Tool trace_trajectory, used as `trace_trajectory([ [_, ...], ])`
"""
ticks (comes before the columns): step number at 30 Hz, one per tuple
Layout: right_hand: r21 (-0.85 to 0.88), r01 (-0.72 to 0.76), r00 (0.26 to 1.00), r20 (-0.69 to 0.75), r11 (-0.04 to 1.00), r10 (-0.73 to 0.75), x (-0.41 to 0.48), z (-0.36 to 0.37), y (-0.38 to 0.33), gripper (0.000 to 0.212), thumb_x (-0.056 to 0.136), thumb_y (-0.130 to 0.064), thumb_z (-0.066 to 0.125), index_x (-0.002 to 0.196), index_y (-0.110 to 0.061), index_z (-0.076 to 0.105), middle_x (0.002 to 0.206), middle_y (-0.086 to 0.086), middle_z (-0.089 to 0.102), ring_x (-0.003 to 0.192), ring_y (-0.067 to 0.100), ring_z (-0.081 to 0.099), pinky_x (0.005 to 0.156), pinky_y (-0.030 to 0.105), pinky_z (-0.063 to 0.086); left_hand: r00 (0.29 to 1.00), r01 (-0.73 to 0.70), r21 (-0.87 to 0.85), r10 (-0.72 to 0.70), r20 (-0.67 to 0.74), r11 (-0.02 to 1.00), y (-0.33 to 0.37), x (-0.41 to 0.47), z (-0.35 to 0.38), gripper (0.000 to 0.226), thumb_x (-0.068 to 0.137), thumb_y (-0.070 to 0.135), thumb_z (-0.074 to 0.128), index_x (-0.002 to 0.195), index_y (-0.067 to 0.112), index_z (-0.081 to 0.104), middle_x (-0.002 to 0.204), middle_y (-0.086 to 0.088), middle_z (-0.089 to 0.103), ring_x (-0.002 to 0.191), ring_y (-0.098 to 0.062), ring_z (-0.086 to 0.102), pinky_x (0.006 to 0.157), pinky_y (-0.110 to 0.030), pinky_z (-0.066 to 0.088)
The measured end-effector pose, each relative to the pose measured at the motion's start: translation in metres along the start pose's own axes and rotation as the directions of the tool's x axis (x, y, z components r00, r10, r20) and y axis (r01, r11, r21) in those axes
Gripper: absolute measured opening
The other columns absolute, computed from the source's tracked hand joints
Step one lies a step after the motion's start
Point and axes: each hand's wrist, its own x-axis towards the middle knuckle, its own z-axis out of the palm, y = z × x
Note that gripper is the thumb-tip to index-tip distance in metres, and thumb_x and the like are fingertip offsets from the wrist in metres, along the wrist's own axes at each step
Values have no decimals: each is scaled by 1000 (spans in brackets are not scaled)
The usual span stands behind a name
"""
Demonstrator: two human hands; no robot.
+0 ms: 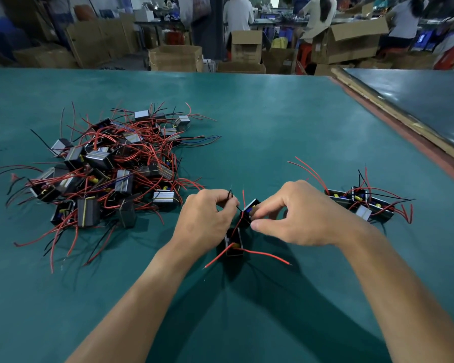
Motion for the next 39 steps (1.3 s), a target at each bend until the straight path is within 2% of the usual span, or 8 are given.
trace_trajectory([
  [4,86,3,999,-47,996,2,2,2,3,40,88,-43,61,61,-14,67,50,5,34,50,15,26,48,30,27,999,-33,-78,31,-26,996,0,0,2,19,91,26,61,76,24,72,46,-8,47,41,-13,31,45,-26,30],
  [8,135,-90,986,-128,987,107,13,11,9,9,93,-25,60,89,-28,68,58,-18,68,52,13,57,58,24,48,999,-43,-166,40,-19,985,-1,1,4,16,89,22,64,76,26,73,52,-7,57,47,-21,41,47,-30,40],
  [11,152,-97,972,-199,984,127,18,20,12,14,93,-23,59,106,-29,64,62,-19,70,50,5,56,56,17,46,997,-77,-200,80,5,977,-1,1,3,17,89,21,62,77,27,72,60,7,65,50,-28,49,53,-45,51],
  [14,194,-46,941,-322,980,108,21,25,11,17,93,-26,62,109,-28,65,62,-14,69,50,6,51,61,22,44,991,-98,-215,115,68,972,-2,1,3,17,89,25,58,78,23,70,55,7,56,50,-20,41,49,-43,46],
  [19,227,80,903,-428,971,26,20,25,3,14,87,-19,71,92,-31,75,73,-11,68,57,14,56,62,25,48,976,-156,-188,181,120,970,-3,-2,4,27,94,27,55,73,12,63,52,10,33,49,-13,25,46,-27,21],
  [25,233,102,906,-423,967,6,20,24,2,22,82,-14,75,76,-35,77,78,-10,69,65,23,62,64,37,52,969,-137,-214,176,176,967,-4,0,4,34,89,40,52,71,12,58,56,6,31,52,-16,26,47,-39,22],
  [30,309,111,912,-410,945,27,21,24,2,20,83,-10,75,73,-28,76,69,-13,73,61,4,65,63,19,51,958,-101,-258,164,235,961,-5,1,6,33,89,38,52,71,10,58,59,4,33,56,-18,26,48,-43,25],
  [39,449,150,927,-374,881,33,20,22,-1,18,85,-2,71,75,-15,76,67,-3,74,58,1,62,59,13,47,950,-45,-266,124,288,963,0,0,4,32,87,39,49,60,29,62,55,5,55,52,-13,41,53,-39,39],
])
